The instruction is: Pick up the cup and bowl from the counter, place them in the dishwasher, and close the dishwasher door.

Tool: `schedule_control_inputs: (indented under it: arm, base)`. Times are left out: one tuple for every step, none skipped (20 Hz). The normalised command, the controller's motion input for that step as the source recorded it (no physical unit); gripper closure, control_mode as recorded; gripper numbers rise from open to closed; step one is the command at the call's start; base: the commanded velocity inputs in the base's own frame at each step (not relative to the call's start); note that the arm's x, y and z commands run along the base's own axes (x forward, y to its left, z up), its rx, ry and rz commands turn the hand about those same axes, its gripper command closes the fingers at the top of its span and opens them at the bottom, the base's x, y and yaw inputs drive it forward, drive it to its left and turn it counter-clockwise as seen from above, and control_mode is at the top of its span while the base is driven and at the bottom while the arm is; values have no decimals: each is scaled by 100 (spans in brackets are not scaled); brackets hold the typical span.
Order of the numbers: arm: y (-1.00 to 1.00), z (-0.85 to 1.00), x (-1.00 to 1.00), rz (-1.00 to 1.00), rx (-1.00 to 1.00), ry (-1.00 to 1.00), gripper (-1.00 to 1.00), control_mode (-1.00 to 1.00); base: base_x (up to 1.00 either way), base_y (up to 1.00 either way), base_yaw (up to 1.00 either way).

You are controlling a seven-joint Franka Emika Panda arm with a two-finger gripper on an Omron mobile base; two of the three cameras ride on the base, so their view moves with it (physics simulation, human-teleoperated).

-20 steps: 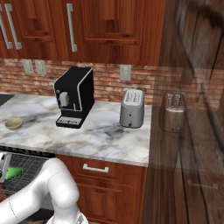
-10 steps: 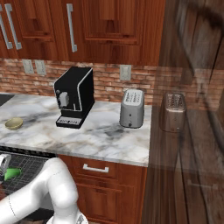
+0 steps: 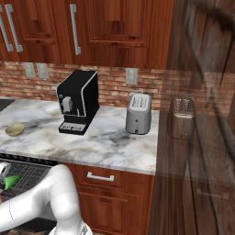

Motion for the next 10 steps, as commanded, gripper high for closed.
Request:
schedule_control_inputs:
  arm:
    - [37,-56,16,0,0,0,-100,-100]
    - [39,-43,8,0,0,0,-100,-100]
    - [49,-6,0,0,0,0,-100,-100]
    - [49,0,0,0,0,-1,-100,-100]
    - [48,4,0,0,0,-2,-100,-100]
    - [44,21,0,0,0,-4,-100,-100]
    - [43,24,0,0,0,-2,-100,-100]
    - [42,22,0,0,0,-1,-100,-100]
    - [41,27,0,0,-2,-2,-100,-100]
    - [42,33,-1,0,-3,-3,-100,-100]
  base:
    - [0,0,0]
    - [0,0,0]
    - [0,0,0]
    - [0,0,0]
    - [0,0,0]
    - [0,0,0]
    - [0,0,0]
    - [0,0,0]
    - [0,0,0]
    - [0,0,0]
